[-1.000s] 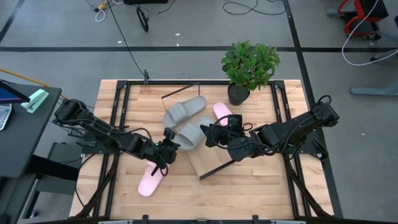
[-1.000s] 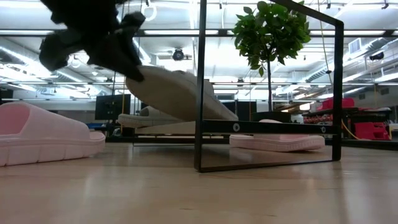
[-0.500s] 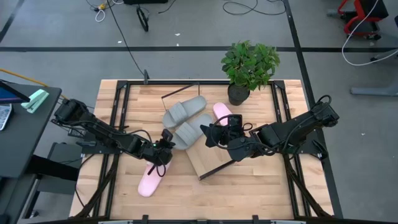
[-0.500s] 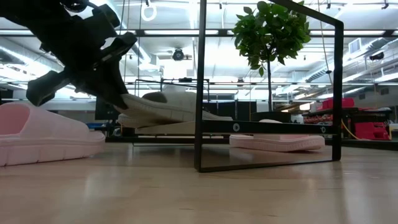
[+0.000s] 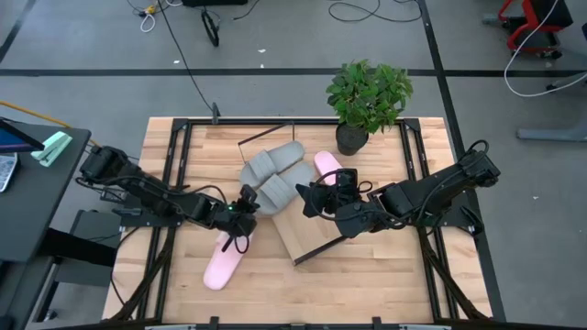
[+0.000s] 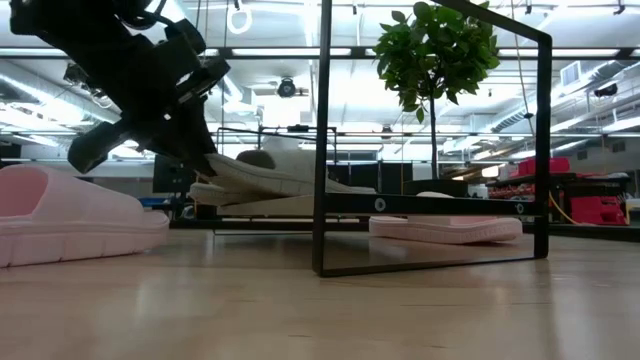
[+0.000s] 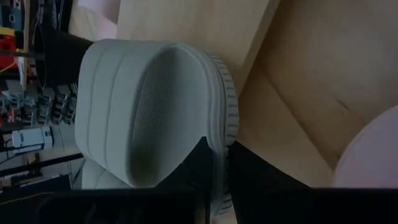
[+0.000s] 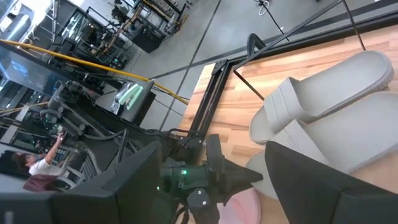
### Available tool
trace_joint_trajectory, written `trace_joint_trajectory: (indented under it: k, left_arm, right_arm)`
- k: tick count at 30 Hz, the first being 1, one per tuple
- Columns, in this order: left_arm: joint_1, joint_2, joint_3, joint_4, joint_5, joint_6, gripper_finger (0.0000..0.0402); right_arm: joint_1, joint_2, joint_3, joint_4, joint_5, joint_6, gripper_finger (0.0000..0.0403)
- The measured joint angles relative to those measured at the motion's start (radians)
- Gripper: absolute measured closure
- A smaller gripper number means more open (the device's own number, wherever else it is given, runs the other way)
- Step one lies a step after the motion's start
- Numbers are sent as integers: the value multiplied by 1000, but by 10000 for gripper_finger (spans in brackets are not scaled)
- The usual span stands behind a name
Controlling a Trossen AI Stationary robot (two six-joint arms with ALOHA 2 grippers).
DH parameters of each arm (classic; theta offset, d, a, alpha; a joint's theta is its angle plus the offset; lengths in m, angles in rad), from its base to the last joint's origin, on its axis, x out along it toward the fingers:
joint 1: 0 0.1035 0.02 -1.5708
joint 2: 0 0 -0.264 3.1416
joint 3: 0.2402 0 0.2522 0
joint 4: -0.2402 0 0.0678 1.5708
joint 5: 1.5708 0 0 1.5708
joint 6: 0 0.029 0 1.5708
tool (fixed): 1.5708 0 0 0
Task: Pick and place slides into the shelf
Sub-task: Put the gray slides on the shelf
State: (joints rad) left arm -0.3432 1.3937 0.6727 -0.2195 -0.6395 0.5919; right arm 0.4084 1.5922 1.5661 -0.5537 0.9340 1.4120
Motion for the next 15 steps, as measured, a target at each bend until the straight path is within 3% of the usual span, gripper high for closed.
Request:
trace_joint_trajectory:
  k: [10,15]
  left_arm:
    - [38,0,0,-4,33,-3,363]
    - [39,0,0,-19,34,-10,324]
  right_arm:
    - [0,0,0,0,0,-1,112]
    - [0,0,0,0,0,-1,112]
